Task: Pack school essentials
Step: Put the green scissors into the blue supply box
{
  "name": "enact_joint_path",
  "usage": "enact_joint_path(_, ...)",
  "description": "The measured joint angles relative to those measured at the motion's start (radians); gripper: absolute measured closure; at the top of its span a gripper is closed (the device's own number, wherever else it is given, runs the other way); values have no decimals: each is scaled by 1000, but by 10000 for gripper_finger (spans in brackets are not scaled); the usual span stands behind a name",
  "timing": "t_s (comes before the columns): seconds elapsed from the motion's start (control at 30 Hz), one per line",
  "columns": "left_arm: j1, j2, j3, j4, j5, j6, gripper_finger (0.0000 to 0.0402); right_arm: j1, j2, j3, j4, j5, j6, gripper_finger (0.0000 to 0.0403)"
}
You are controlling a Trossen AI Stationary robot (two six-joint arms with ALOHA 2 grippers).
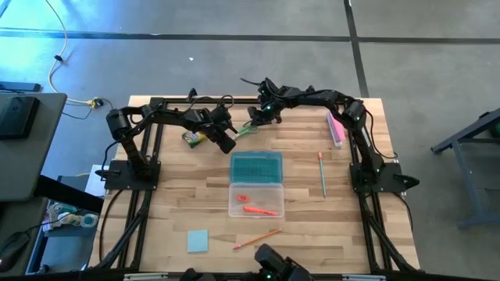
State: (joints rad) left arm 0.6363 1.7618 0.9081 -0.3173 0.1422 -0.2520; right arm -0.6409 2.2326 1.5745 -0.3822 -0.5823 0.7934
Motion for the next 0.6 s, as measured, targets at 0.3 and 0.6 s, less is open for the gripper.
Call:
enact_joint_path(0.3,-7,31,3,14,0,19,402,-11,0,0,44,-2,99,297)
enact_joint_path(0.6,-8,34,2,31,3,19,402,-7,-1,0,36,49,178,338)
